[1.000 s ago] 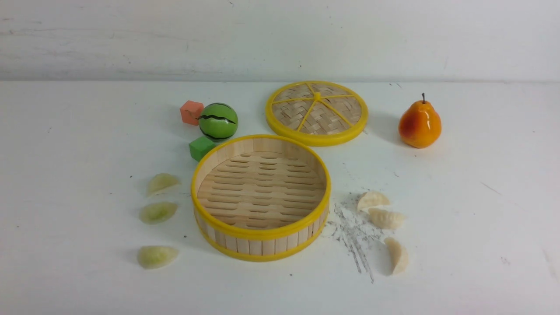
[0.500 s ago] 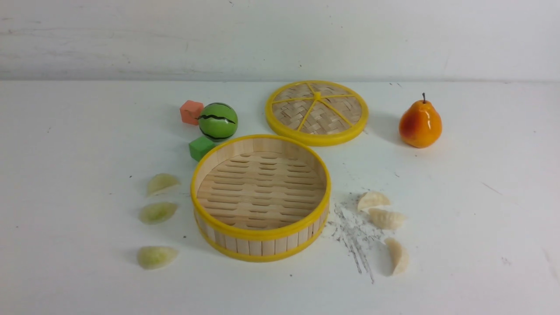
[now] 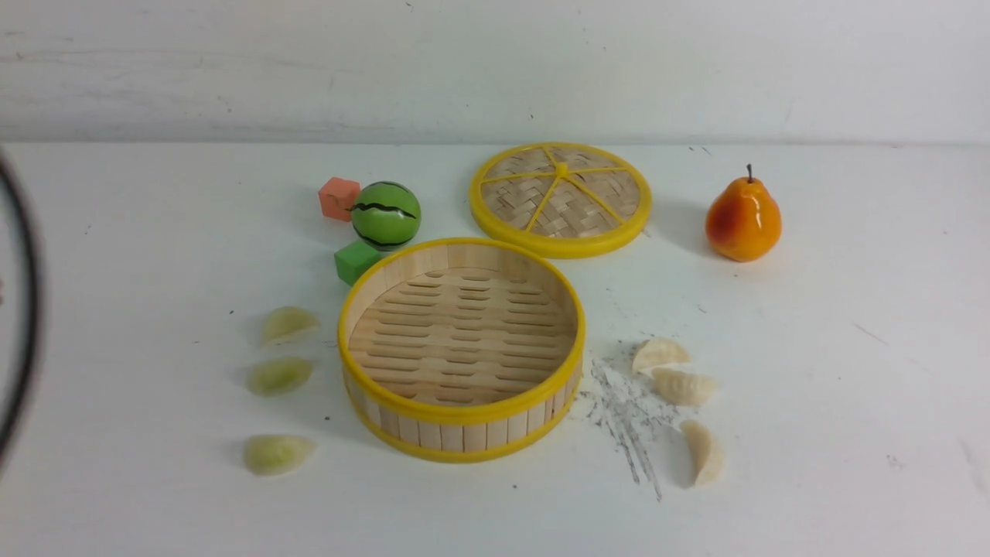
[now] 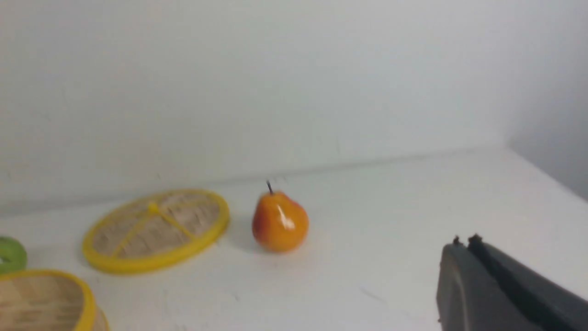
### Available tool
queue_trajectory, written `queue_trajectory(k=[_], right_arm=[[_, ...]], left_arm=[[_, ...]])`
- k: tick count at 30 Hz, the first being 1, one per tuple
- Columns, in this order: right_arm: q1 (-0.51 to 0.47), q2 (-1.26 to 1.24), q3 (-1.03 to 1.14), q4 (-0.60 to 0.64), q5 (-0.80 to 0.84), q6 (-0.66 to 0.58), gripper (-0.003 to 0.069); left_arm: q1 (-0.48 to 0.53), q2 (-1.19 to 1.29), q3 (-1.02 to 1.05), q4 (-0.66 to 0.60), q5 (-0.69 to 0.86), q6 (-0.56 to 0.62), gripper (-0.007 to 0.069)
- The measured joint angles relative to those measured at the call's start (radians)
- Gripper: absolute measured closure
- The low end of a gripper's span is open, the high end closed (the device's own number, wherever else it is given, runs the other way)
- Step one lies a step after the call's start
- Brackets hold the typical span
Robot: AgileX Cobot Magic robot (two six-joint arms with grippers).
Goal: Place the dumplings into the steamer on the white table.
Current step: 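Reach for and grasp a dumpling on the table with the left gripper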
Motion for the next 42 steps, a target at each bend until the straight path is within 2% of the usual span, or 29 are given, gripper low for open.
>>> queue_trajectory(k=[2,5,7,9,13,14,15,16,17,18,21,25,31,34,36,39,41,42], right_arm=[[0.017,0.056,0.0,0.008,0.092,-0.001,0.067],[0.075,0.144,0.0,0.055,0.215,-0.039,0.067],[0.119,0.195,0.0,0.092,0.279,-0.086,0.067],[0.181,0.267,0.0,0.161,0.336,-0.197,0.067],[0.309,0.374,0.0,0.336,0.365,-0.44,0.067],[0.341,0.402,-0.001,0.387,0.365,-0.507,0.067],[0.346,0.402,-0.001,0.395,0.365,-0.518,0.067],[0.378,0.426,-0.001,0.445,0.364,-0.589,0.067],[0.389,0.436,-0.001,0.465,0.364,-0.607,0.067],[0.409,0.454,-0.001,0.503,0.364,-0.666,0.067],[0.443,0.472,-0.001,0.585,0.363,-0.763,0.067],[0.453,0.473,-0.002,0.666,0.36,-0.848,0.0669],[0.453,0.473,-0.002,0.711,0.35,-0.883,0.0667],[0.453,0.474,-0.002,0.715,0.349,-0.884,0.0664],[0.453,0.474,-0.002,0.719,0.348,-0.887,0.0662],[0.453,0.475,-0.002,0.722,0.348,-0.888,0.0659],[0.453,0.476,-0.002,0.722,0.344,-0.888,0.0658],[0.453,0.476,-0.002,0.722,0.342,-0.888,0.0658]], left_arm=[[0.0,0.128,-0.026,-0.133,0.144,0.187,0.0638],[0.0,0.291,-0.039,-0.322,0.236,0.419,0.0638],[0.0,0.362,-0.049,-0.386,0.254,0.511,0.0638],[0.0,0.45,-0.076,-0.449,0.258,0.586,0.0637],[0.0,0.593,-0.164,-0.436,0.252,0.696,0.0561],[0.0,0.63,-0.189,-0.412,0.252,0.737,0.051],[0.0,0.636,-0.193,-0.412,0.252,0.744,0.051],[0.0,0.685,-0.223,-0.389,0.251,0.816,0.0441],[0.0,0.691,-0.227,-0.385,0.25,0.827,0.0422],[0.0,0.734,-0.252,-0.377,0.241,0.914,0.0356],[0.0,0.82,-0.306,-0.362,0.227,1.106,0.0239],[0.0,0.91,-0.341,-0.341,0.208,1.289,0.0174],[0.0,1.012,-0.344,-0.304,0.193,1.453,0.0177],[0.0,1.058,-0.344,-0.262,0.159,1.492,0.0204],[0.0,1.084,-0.344,-0.251,0.141,1.5,0.0239],[0.0,1.098,-0.348,-0.248,0.131,1.499,0.0337],[0.0,1.098,-0.352,-0.254,0.114,1.471,0.041],[0.0,1.098,-0.353,-0.256,0.109,1.457,0.042]])
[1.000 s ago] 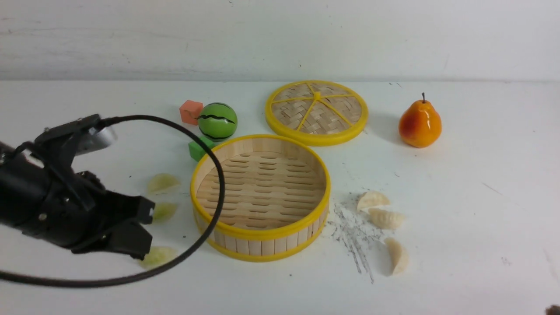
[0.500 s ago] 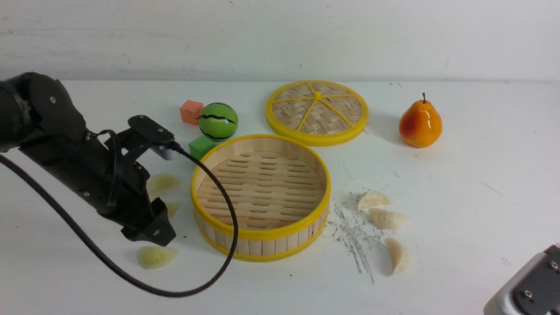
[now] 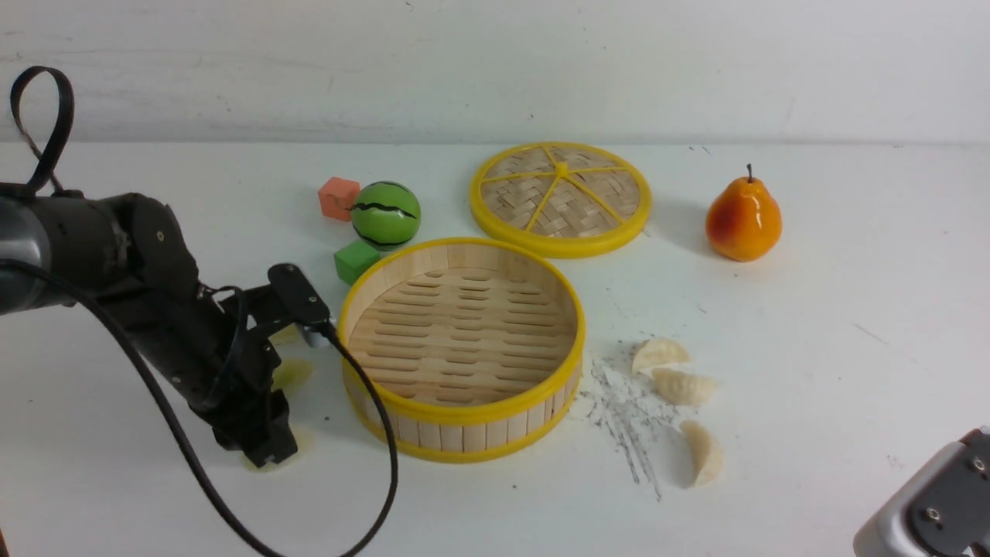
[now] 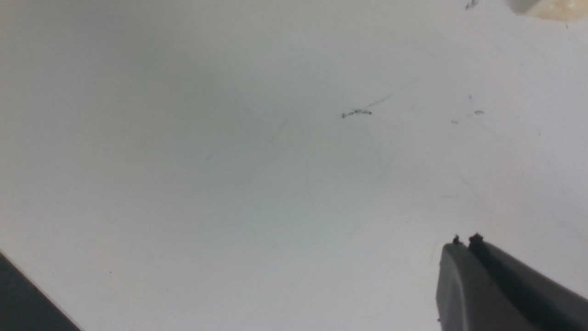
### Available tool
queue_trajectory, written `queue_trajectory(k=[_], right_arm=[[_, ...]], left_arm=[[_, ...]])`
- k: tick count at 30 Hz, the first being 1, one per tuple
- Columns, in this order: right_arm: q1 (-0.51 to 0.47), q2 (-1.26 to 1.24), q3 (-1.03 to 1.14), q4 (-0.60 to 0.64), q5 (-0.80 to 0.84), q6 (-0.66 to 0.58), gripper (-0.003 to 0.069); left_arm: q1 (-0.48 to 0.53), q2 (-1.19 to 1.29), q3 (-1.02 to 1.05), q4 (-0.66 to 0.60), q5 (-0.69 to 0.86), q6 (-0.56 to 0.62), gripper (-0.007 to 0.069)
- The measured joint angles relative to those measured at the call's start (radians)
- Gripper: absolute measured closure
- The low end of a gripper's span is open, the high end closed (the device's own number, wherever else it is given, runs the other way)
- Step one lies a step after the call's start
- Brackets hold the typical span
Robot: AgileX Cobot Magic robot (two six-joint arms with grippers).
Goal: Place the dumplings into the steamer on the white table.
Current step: 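Reach for and grasp a dumpling on the table with the left gripper, then place the dumpling into the bamboo steamer basket with the left gripper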
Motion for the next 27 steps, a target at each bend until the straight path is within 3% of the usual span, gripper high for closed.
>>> queue_trajectory(k=[3,9,13,16,22,27], right_arm=[[0.0,0.0,0.0,0.0,-0.005,0.0,0.0657],[0.0,0.0,0.0,0.004,-0.019,0.0,0.065],[0.0,0.0,0.0,0.004,-0.046,0.0,0.0648],[0.0,0.0,0.0,0.004,-0.068,0.0,0.0647],[0.0,0.0,0.0,0.005,-0.126,0.0,0.0647],[0.0,0.0,0.0,0.006,-0.131,0.0,0.0638]], left_arm=[[0.0,0.0,-0.002,-0.004,-0.017,-0.102,0.0421],[0.0,-0.006,-0.093,-0.003,0.123,-0.46,0.0421],[0.0,-0.044,-0.198,-0.028,0.219,-0.587,0.0422],[-0.013,-0.063,-0.299,-0.127,0.237,-0.644,0.0422],[-0.144,-0.029,-0.441,-0.185,0.108,-0.763,0.0423],[-0.227,0.125,-0.51,0.002,-0.082,-0.986,0.0424]])
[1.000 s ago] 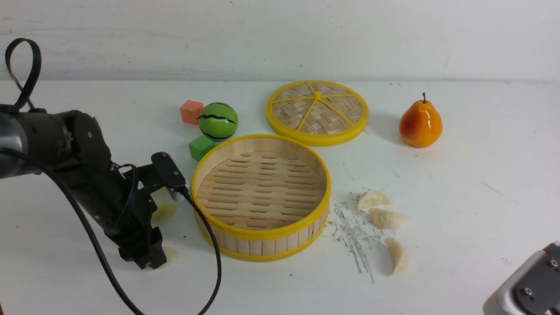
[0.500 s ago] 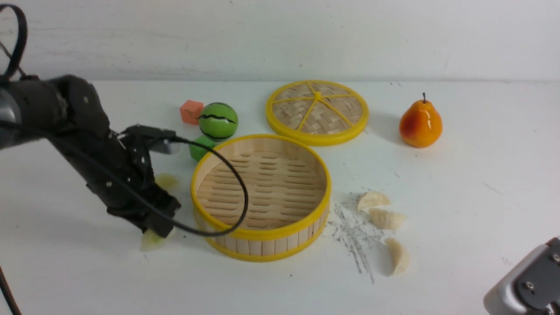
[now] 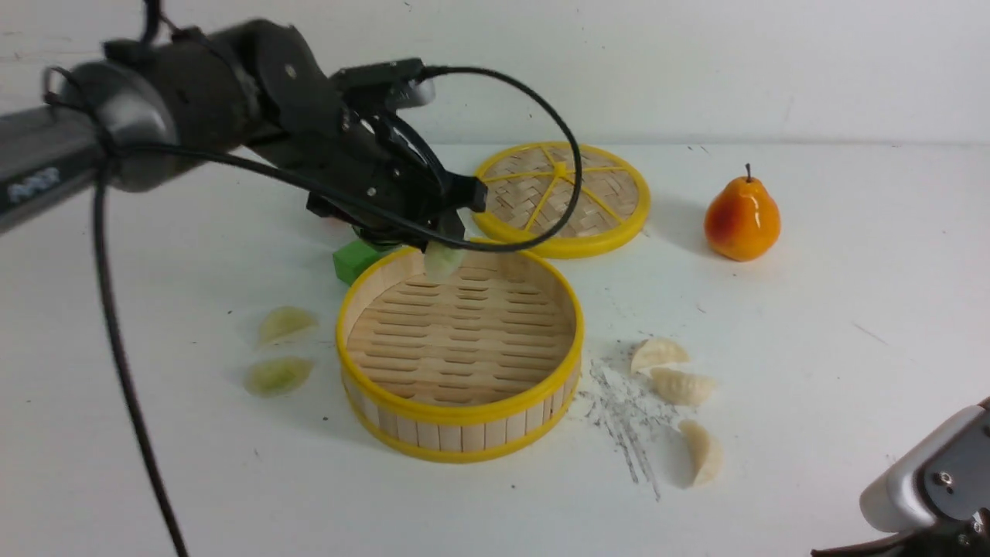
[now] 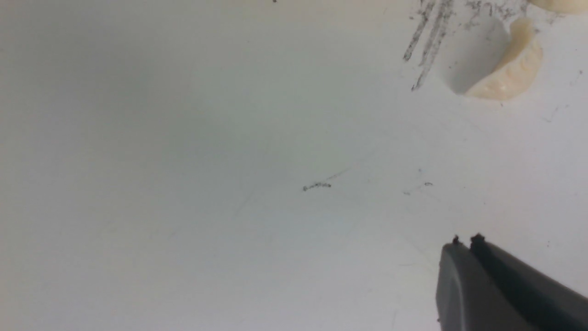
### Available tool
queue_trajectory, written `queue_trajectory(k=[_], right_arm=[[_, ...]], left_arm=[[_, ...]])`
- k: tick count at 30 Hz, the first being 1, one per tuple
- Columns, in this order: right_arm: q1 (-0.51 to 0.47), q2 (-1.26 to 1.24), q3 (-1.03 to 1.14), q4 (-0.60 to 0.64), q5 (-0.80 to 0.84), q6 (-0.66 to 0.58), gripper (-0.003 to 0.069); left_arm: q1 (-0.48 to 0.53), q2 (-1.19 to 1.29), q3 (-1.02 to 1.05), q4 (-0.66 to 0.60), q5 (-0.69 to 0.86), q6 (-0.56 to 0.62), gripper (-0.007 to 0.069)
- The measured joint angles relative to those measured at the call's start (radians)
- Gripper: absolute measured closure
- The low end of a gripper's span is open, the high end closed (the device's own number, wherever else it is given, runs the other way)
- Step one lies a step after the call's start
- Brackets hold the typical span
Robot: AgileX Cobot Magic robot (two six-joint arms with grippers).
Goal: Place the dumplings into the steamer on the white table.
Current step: 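Place the dumpling into the bamboo steamer basket with the left gripper, then reach for and grasp a dumpling on the table with the left gripper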
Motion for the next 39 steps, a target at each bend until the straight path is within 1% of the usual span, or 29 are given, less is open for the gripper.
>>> queue_trajectory(k=[3,7,10,11,13,15,17,19,21,23,25,27,28,29,31,32,33,36,39], right_arm=[[0.0,0.0,0.0,0.001,0.0,0.0,0.0636],[0.0,0.0,0.0,0.001,-0.005,0.0,0.0635],[0.0,0.0,0.0,0.001,-0.006,0.0,0.0629],[0.0,0.0,0.0,0.001,-0.007,0.0,0.0628],[0.0,0.0,0.0,0.001,-0.007,0.0,0.0627],[0.0,0.0,0.0,0.001,-0.007,0.0,0.0625],[0.0,0.0,0.0,0.001,-0.006,0.0,0.0622],[0.0,0.002,0.0,0.002,-0.006,0.0,0.062],[0.0,0.002,0.0,0.007,-0.005,0.0,0.0619],[0.0,0.002,0.0,0.023,-0.004,0.0,0.0619],[0.0,0.002,0.0,0.041,-0.002,0.0,0.0617],[0.0,0.002,0.0,0.057,-0.001,0.0,0.0618],[0.0,0.002,0.0,0.057,-0.001,0.0,0.0618],[0.0,0.002,0.0,0.066,0.001,0.0,0.0617],[0.0,0.002,0.0,0.078,0.003,0.0,0.0615],[0.0,0.002,0.0,0.079,0.004,0.0,0.0615],[0.0,0.002,0.0,0.08,0.006,0.0,0.0614],[0.0,0.002,0.0,0.08,0.009,0.0,0.0608],[0.0,0.002,0.0,0.08,0.015,0.0,0.0606]], left_arm=[[-0.004,0.079,-0.023,0.088,-0.002,-0.082,0.0425],[-0.004,0.133,-0.031,0.132,0.0,-0.139,0.0425],[-0.004,0.144,-0.035,0.14,-0.001,-0.151,0.0417],[-0.004,0.142,-0.04,0.145,0.008,-0.153,0.04],[-0.004,0.121,-0.054,0.156,0.038,-0.154,0.034],[-0.004,0.08,-0.076,0.192,0.106,-0.154,0.0246],[-0.004,0.029,-0.097,0.246,0.177,-0.144,0.0185],[0.002,-0.028,-0.109,0.336,0.271,-0.127,0.0146],[0.02,-0.058,-0.11,0.398,0.344,-0.117,0.0136],[0.059,-0.07,-0.091,0.429,0.405,-0.087,0.0136],[0.093,-0.067,-0.046,0.424,0.421,-0.042,0.0139],[0.124,-0.058,0.022,0.402,0.43,0.048,0.0148],[0.124,-0.058,0.022,0.402,0.43,0.048,0.0148],[0.132,-0.05,0.06,0.388,0.419,0.118,0.0153],[0.135,-0.037,0.097,0.378,0.373,0.215,0.0157],[0.135,-0.035,0.101,0.378,0.366,0.229,0.0158],[0.135,-0.022,0.108,0.378,0.318,0.272,0.0158],[0.135,0.014,0.109,0.373,0.257,0.321,0.0158],[0.135,0.052,0.109,0.374,0.242,0.331,0.017]])
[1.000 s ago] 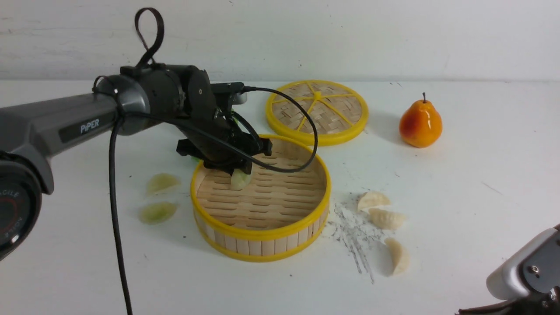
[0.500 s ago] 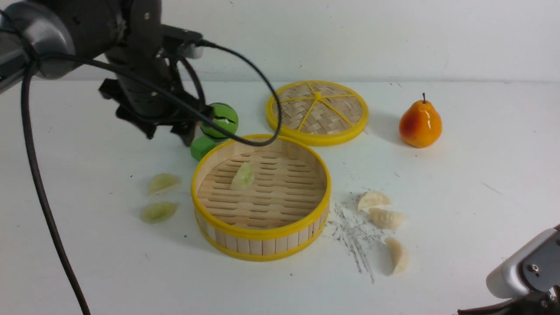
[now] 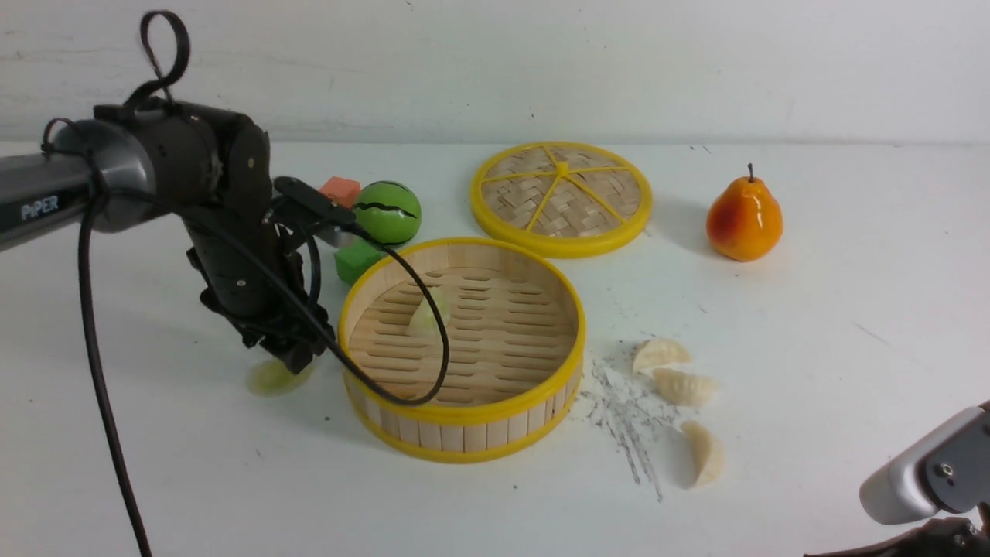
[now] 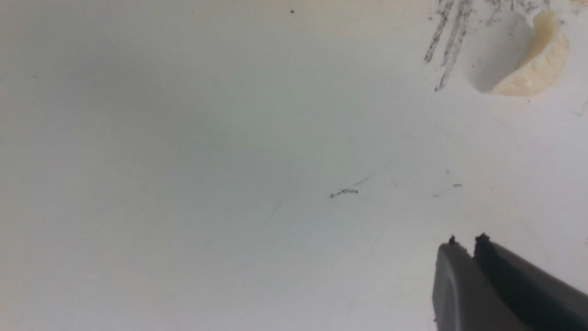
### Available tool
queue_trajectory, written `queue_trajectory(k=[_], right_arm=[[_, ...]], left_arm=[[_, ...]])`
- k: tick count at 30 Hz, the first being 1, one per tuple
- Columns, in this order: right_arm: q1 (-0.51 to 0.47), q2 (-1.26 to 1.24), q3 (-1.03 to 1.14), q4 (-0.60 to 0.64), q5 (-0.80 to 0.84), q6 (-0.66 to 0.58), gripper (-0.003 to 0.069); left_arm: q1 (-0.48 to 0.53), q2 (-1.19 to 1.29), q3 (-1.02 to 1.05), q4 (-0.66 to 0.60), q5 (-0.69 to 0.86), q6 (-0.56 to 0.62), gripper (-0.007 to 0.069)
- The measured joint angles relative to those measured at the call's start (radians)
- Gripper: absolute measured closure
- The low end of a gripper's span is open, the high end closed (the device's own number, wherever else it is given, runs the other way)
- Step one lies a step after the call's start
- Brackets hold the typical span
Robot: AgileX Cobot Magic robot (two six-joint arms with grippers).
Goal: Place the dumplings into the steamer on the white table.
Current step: 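Reach for and grasp a dumpling on the table with the left gripper, then place the dumpling into the bamboo steamer basket with the left gripper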
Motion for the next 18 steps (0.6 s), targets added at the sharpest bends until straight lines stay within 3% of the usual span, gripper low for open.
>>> queue_trajectory(k=[4,11,15,18], right_arm=[[0.0,0.0,0.0,0.0,0.004,0.0,0.06],[0.0,0.0,0.0,0.0,0.006,0.0,0.0591],[0.0,0.0,0.0,0.0,0.002,0.0,0.0587],[0.0,0.0,0.0,0.0,-0.034,0.0,0.0583]], left_arm=[[0.0,0.067,0.0,0.021,0.028,0.006,0.0281],[0.0,0.03,-0.104,-0.003,0.144,-0.118,0.0305],[0.0,-0.05,-0.255,-0.138,0.19,-0.244,0.0342],[-0.029,-0.091,-0.352,-0.399,0.156,-0.322,0.0344]])
